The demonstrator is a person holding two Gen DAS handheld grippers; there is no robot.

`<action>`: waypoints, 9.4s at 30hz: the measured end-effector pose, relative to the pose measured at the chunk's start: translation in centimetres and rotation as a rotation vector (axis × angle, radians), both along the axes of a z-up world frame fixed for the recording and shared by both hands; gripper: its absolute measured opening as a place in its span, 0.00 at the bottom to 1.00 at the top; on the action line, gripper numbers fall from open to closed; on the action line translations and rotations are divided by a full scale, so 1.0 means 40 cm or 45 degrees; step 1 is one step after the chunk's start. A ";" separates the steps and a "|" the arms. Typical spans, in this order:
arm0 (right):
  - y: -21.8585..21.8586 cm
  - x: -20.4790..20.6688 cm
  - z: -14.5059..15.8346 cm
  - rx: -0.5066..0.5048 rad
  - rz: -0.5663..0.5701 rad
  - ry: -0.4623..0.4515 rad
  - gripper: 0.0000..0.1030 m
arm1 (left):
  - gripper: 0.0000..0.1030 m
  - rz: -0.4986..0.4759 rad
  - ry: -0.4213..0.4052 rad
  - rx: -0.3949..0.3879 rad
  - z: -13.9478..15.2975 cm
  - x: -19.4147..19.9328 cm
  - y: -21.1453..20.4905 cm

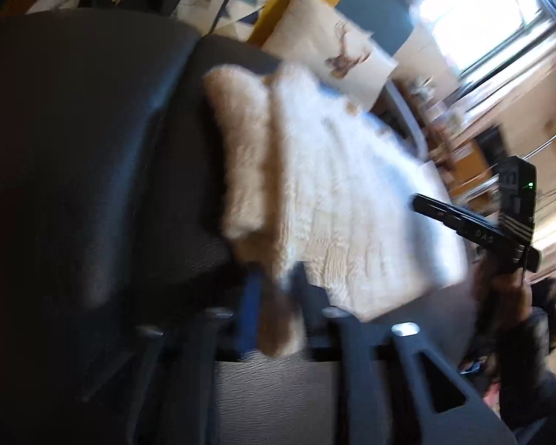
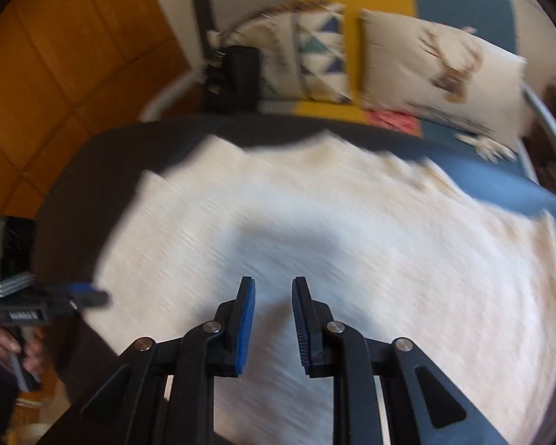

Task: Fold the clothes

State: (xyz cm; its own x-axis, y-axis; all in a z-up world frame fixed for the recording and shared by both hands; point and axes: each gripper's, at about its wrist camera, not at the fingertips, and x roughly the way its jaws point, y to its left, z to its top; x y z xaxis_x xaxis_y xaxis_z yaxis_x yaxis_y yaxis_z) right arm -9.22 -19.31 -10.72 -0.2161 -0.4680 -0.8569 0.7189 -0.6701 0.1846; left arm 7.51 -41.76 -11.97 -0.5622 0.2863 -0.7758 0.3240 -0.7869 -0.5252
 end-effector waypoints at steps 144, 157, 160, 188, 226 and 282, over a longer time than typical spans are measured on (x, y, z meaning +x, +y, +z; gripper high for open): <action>0.216 -0.232 -0.008 -0.047 -0.363 -0.041 0.19 | 0.29 0.071 0.110 -0.666 0.132 -0.233 0.215; 0.191 -0.223 0.011 0.034 -0.377 -0.021 0.19 | 0.29 0.081 0.079 -0.700 0.124 -0.192 0.183; 0.178 -0.205 0.043 0.001 -0.348 0.001 0.22 | 0.29 0.083 0.016 -0.711 0.089 -0.196 0.170; 0.044 -0.208 -0.028 -0.062 -0.099 -0.153 0.23 | 0.37 -0.113 -0.032 -0.573 0.023 -0.390 0.021; 0.297 -0.218 0.041 -0.141 -0.403 -0.037 0.12 | 0.20 0.065 0.093 -0.564 0.058 -0.233 0.122; 0.168 0.142 -0.055 0.022 -0.131 0.030 0.22 | 0.25 0.225 0.079 -0.377 -0.048 0.099 0.118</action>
State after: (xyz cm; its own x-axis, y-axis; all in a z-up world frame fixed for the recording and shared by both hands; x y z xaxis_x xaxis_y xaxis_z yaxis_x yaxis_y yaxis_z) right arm -3.56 -12.59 -12.94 -0.2826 -0.4276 -0.8587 0.6502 -0.7435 0.1563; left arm 11.46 -37.05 -13.87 -0.6317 -0.0519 -0.7734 0.4432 -0.8428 -0.3054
